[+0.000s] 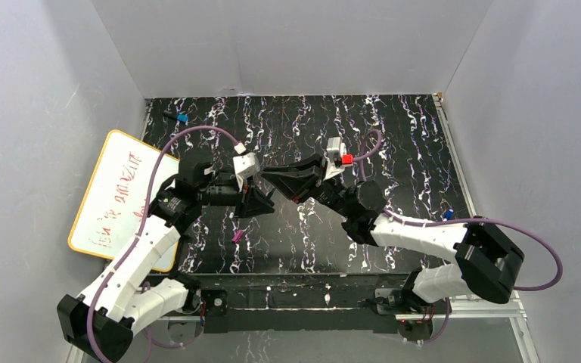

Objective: Insert the pens into the pen caps

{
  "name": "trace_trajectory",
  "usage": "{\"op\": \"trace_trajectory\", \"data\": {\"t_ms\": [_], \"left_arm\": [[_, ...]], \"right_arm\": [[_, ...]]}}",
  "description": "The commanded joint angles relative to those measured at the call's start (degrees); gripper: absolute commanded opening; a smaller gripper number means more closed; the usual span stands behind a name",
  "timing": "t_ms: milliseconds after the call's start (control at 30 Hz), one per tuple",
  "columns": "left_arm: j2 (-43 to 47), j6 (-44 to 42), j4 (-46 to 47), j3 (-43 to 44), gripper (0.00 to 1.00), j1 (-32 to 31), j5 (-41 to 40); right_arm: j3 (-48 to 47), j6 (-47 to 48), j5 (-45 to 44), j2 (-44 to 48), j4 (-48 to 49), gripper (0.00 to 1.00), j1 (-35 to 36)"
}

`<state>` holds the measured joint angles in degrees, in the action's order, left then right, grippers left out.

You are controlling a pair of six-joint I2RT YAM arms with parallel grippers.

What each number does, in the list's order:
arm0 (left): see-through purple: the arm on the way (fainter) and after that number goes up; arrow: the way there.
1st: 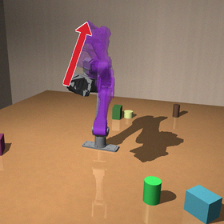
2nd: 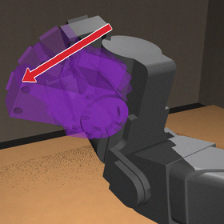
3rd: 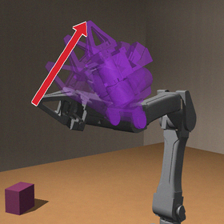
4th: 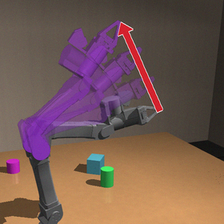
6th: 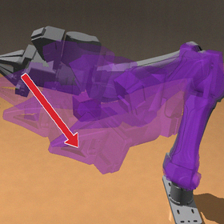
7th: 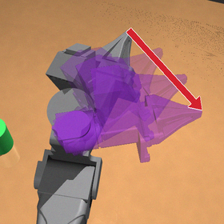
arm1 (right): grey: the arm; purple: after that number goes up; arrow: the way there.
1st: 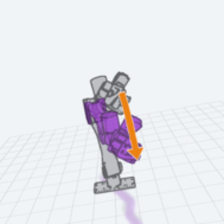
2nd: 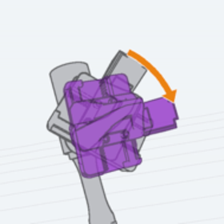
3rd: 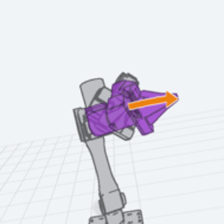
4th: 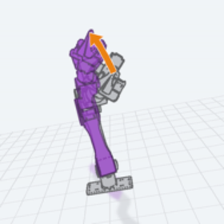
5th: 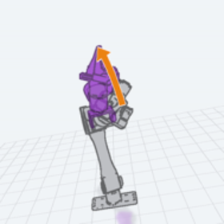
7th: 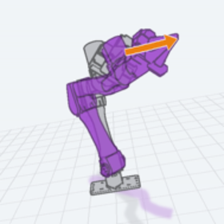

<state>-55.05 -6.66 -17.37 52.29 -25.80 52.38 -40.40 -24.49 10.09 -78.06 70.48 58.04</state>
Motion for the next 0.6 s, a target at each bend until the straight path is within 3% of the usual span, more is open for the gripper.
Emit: {"op": "trace_trajectory", "data": {"t_ms": [0,367,467,567], "left_arm": [[2.7,2.6,22.9,10.4,0.00,2.5,-8.2],[3.2,3.6,23.2,9.5,0.00,2.6,-8.6],[2.7,3.1,20.1,8.7,0.00,2.6,-7.3],[2.4,3.6,17.8,6.2,0.00,2.6,-4.9]], "right_arm": [[6.2,-2.7,21.1,-4.7,-27.7,0.01,7.5],[3.8,-2.6,20.7,-5.7,-29.7,0.03,7.6],[2.0,-2.3,20.3,-5.6,-30.1,0.34,7.5],[0.8,-1.8,15.5,-4.0,-29.5,0.46,7.6]]}}
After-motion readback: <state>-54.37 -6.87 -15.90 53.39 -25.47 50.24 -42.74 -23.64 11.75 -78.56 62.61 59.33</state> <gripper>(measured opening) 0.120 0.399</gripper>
